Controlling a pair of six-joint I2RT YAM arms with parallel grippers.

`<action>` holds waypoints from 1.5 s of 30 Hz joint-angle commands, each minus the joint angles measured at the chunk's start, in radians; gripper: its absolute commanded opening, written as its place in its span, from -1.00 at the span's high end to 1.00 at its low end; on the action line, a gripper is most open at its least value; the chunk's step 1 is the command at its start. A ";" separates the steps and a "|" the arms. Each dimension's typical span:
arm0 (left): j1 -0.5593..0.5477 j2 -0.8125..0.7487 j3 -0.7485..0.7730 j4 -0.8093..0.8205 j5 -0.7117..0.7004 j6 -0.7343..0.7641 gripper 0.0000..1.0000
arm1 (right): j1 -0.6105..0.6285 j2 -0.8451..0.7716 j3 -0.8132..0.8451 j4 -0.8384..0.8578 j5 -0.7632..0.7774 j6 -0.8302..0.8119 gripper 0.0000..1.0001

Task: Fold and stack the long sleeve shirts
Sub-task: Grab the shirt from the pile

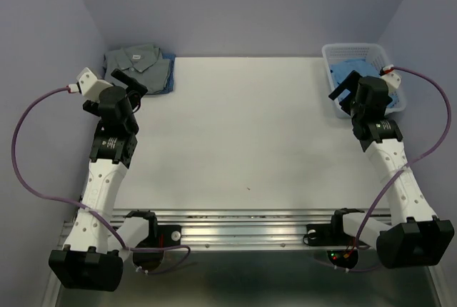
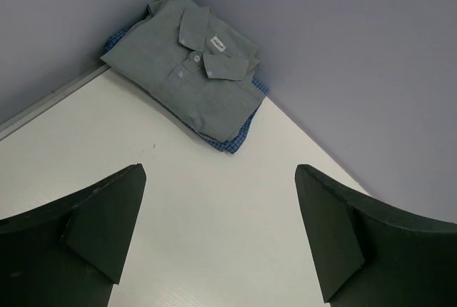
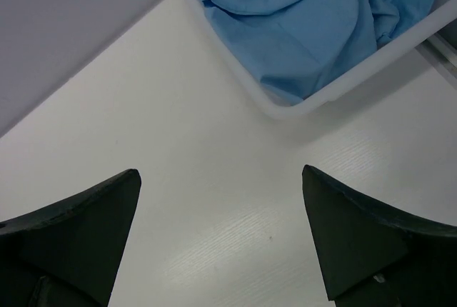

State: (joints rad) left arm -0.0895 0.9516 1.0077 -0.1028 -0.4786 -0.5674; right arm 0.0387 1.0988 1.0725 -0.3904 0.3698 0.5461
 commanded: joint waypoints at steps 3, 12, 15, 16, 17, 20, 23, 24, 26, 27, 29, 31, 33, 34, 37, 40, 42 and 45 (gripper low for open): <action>0.004 -0.024 -0.004 0.035 0.017 -0.020 -0.97 | -0.003 -0.039 0.043 0.005 0.027 -0.017 -1.00; 0.004 0.002 -0.004 0.061 0.031 -0.009 -0.97 | -0.088 0.373 0.449 -0.102 0.005 -0.120 -1.00; 0.004 0.033 0.015 0.063 0.054 0.001 -0.97 | -0.155 0.583 0.654 -0.136 -0.017 -0.101 -1.00; 0.004 0.039 0.023 0.058 0.055 0.003 -0.97 | -0.155 0.633 0.699 -0.145 0.006 -0.109 -1.00; 0.004 0.048 0.032 0.049 0.052 0.007 -0.97 | -0.174 0.679 0.742 -0.157 0.011 -0.115 -1.00; 0.005 0.053 0.031 0.052 0.043 0.006 -0.97 | -0.213 0.863 0.897 -0.166 -0.019 -0.133 -1.00; 0.005 0.059 0.026 0.060 0.052 0.006 -0.97 | -0.244 1.059 1.073 -0.182 -0.029 -0.167 -1.00; 0.007 0.062 0.026 0.058 0.054 0.006 -0.97 | -0.244 1.108 1.122 -0.192 -0.052 -0.176 -1.00; 0.007 0.068 0.026 0.057 0.049 0.003 -0.97 | -0.255 1.232 1.231 -0.221 -0.063 -0.184 -1.00; 0.007 0.070 0.026 0.057 0.051 0.001 -0.97 | -0.264 1.263 1.250 -0.222 -0.060 -0.189 -1.00; 0.005 0.078 0.028 0.057 0.057 0.001 -0.97 | -0.284 1.335 1.282 -0.225 -0.064 -0.180 -1.00; 0.005 0.087 0.034 0.052 0.060 0.001 -0.97 | -0.302 1.368 1.279 -0.223 -0.106 -0.149 -1.00; 0.007 0.098 0.035 0.051 0.063 0.001 -0.97 | -0.321 1.412 1.273 -0.225 -0.152 -0.111 -1.00; 0.007 0.101 0.035 0.051 0.064 0.003 -0.97 | -0.321 1.421 1.268 -0.223 -0.173 -0.107 -1.00; 0.007 0.111 0.046 0.043 0.067 0.006 -0.97 | -0.321 1.440 1.274 -0.220 -0.199 -0.118 -0.40; 0.007 0.113 0.051 0.040 0.063 0.009 -0.97 | -0.321 1.396 1.285 -0.188 -0.230 -0.153 0.86; 0.007 0.107 0.052 0.041 0.064 0.014 -0.97 | -0.321 1.309 1.282 -0.148 -0.239 -0.172 0.99; 0.007 0.089 0.040 0.057 0.072 0.015 -0.97 | -0.321 1.181 1.255 -0.053 -0.276 -0.179 0.99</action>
State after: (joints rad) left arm -0.0879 1.0760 1.0088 -0.0875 -0.4065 -0.5713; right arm -0.2802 2.4943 2.3150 -0.5739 0.1547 0.3931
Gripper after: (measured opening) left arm 0.986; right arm 0.056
